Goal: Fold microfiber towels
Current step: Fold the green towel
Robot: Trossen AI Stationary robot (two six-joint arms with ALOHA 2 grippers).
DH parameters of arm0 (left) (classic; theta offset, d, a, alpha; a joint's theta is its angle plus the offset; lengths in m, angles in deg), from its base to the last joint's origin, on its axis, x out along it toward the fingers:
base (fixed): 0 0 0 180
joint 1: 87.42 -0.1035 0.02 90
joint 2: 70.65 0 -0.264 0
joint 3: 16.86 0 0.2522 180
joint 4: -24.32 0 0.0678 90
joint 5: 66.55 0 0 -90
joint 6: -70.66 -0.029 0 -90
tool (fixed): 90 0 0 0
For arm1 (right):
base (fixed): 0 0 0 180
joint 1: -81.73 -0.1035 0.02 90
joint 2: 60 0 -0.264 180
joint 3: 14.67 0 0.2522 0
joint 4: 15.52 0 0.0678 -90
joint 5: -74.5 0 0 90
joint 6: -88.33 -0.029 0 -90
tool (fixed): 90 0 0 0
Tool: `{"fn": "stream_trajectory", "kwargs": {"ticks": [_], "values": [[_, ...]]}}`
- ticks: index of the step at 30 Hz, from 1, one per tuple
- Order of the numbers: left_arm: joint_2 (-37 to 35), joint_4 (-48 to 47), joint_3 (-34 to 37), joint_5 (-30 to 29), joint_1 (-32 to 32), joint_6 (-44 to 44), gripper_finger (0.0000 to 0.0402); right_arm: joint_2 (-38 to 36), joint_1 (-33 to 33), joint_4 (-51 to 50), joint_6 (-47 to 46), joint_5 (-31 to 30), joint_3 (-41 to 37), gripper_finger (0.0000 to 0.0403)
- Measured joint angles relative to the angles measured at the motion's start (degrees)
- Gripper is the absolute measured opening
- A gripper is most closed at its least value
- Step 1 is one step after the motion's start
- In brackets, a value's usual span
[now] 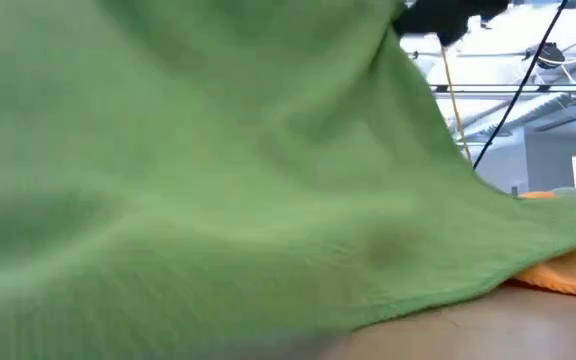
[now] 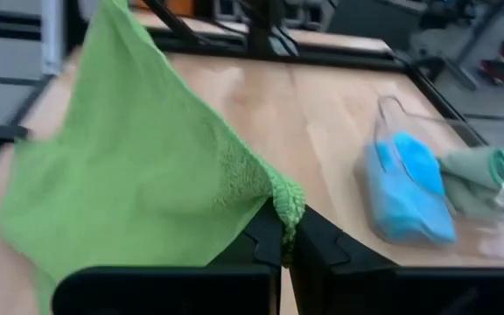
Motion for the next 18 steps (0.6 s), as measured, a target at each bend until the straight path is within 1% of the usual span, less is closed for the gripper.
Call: {"fn": "stream_trajectory", "kwargs": {"ticks": [3, 5, 11, 13, 15, 18], "values": [[0.0, -2.3, 1.91, -2.65, -1.58, 0.34, 0.0005, 1.16, 2.57, 5.09, 0.78, 0.06, -3.51, 0.0001], [0.0, -3.28, 3.26, -3.74, -2.97, 1.04, 0.0009, 2.05, 4.48, 10.69, 2.58, 0.03, -5.89, 0.0001], [0.0, -5.27, 9.52, -3.34, -7.84, 2.44, 0.0004, 5.34, 10.71, 26.29, 7.05, 0.6, -12.58, 0.0001], [0.0, -5.19, 12.12, -2.05, -9.42, 3.75, 0.0008, 6.77, 12.87, 29.34, 7.5, 2.78, -14.02, 0.0001], [0.02, -5.18, 14.19, -0.46, -10.74, 5.75, 0.0012, 7.78, 14.5, 29.37, 6.56, 5.71, -14.81, 0.0001], [0.04, -5.57, 16.11, 2.41, -11.9, 7.62, 0.0009, 8.34, 15.93, 28.14, 3.34, 12.3, -14.97, 0.0001]]}}
